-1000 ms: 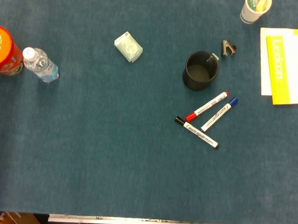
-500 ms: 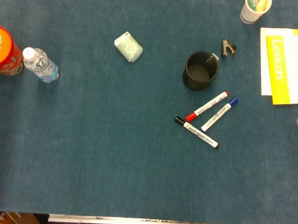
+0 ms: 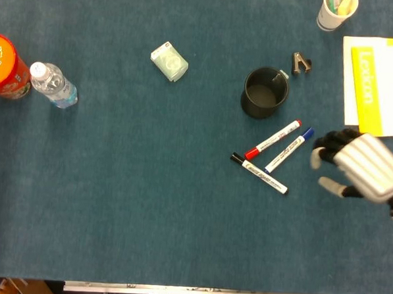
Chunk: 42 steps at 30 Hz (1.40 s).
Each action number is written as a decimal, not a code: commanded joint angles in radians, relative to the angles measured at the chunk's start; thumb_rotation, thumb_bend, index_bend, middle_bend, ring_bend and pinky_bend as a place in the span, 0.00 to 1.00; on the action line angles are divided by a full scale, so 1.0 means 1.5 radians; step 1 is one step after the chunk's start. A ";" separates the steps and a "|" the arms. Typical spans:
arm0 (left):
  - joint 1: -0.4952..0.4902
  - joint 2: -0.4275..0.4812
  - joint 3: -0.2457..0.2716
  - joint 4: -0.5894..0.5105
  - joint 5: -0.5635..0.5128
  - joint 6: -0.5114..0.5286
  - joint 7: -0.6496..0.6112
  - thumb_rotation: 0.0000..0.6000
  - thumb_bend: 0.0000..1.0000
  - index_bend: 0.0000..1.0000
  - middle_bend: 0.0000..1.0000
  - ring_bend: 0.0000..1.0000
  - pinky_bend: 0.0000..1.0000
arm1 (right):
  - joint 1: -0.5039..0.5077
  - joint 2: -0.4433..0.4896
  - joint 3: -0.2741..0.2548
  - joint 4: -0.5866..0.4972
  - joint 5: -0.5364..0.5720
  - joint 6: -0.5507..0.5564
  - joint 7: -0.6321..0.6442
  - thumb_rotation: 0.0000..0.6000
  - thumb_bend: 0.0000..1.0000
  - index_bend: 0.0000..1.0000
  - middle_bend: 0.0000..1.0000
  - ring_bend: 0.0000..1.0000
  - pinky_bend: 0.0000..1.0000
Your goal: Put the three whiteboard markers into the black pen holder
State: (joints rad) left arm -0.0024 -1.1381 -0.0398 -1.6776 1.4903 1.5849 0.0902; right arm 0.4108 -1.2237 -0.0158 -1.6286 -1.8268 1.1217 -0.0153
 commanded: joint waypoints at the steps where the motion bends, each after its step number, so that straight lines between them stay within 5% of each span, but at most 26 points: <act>1: 0.000 0.000 0.000 0.001 0.000 -0.001 -0.003 1.00 0.42 0.22 0.22 0.22 0.17 | 0.020 -0.035 -0.006 0.021 0.011 -0.035 -0.033 1.00 0.21 0.52 0.32 0.26 0.29; 5: 0.001 0.001 0.000 0.004 0.001 0.001 -0.005 1.00 0.42 0.22 0.22 0.22 0.17 | 0.030 -0.068 -0.005 0.045 0.028 -0.058 -0.076 1.00 0.21 0.51 0.26 0.17 0.16; 11: 0.004 0.001 0.000 0.006 -0.001 0.000 -0.008 1.00 0.42 0.22 0.22 0.22 0.17 | 0.042 -0.113 0.000 0.087 0.036 -0.062 -0.128 1.00 0.23 0.52 0.22 0.11 0.09; 42: 0.008 0.003 -0.002 0.026 -0.008 -0.004 -0.031 1.00 0.42 0.22 0.22 0.22 0.17 | 0.108 -0.277 -0.008 0.249 0.067 -0.085 -0.172 1.00 0.23 0.49 0.21 0.08 0.07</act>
State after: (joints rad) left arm 0.0096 -1.1333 -0.0424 -1.6384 1.4779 1.5783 0.0445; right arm 0.5707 -1.6358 -0.0276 -1.2567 -1.7276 0.9951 -0.2706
